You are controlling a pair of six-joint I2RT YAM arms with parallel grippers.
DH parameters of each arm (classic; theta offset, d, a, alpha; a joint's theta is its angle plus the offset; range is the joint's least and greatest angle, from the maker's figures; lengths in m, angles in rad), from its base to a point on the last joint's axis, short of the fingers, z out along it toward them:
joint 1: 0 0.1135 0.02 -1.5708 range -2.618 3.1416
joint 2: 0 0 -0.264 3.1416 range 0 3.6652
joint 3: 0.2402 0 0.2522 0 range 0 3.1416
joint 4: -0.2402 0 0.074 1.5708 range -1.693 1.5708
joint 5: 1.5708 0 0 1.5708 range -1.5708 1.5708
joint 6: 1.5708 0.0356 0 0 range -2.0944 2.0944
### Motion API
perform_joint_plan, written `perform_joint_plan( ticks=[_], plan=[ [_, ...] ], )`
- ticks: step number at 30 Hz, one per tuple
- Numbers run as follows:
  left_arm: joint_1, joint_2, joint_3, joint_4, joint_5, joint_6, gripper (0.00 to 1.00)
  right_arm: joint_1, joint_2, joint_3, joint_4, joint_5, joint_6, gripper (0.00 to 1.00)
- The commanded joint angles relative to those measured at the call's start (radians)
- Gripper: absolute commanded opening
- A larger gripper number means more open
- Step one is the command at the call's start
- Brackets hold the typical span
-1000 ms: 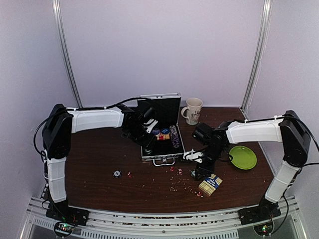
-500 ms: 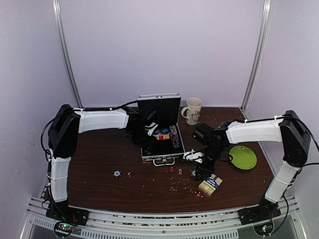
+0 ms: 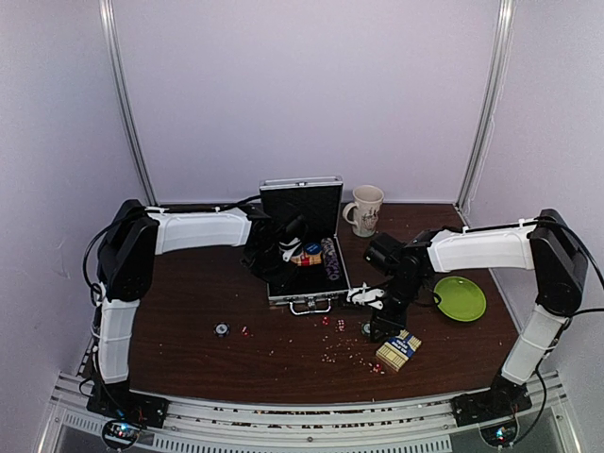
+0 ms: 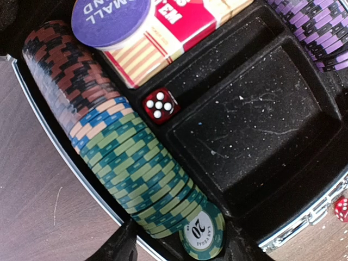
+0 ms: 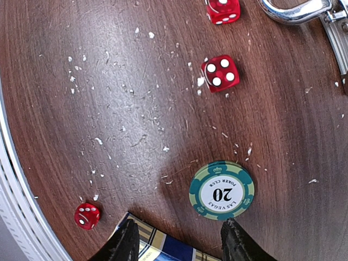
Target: Pack up texas hold em set
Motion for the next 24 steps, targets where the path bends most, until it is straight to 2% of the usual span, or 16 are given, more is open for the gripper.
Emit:
perform_joint_plan(
  ticks=[1, 7, 13, 18, 24],
  plan=[
    [-0.006, 0.018, 0.012, -0.059, -0.057, 0.001, 0.57, -0.007, 0.016, 0.028, -0.011, -0.016, -0.005, 0.52],
    [0.003, -0.004, 0.02, -0.076, -0.166, 0.024, 0.57, -0.007, 0.016, 0.03, -0.012, -0.017, -0.004, 0.52],
    [0.021, 0.0, 0.036, -0.076, -0.182, 0.038, 0.57, -0.006, 0.011, 0.029, -0.012, -0.015, -0.004, 0.52],
    [0.024, 0.01, 0.042, -0.059, -0.171, 0.055, 0.57, -0.007, 0.014, 0.03, -0.011, -0.014, -0.004, 0.52],
    [0.023, 0.015, 0.059, -0.076, -0.091, 0.135, 0.57, -0.007, 0.015, 0.028, -0.012, -0.014, -0.004, 0.52]
  ],
)
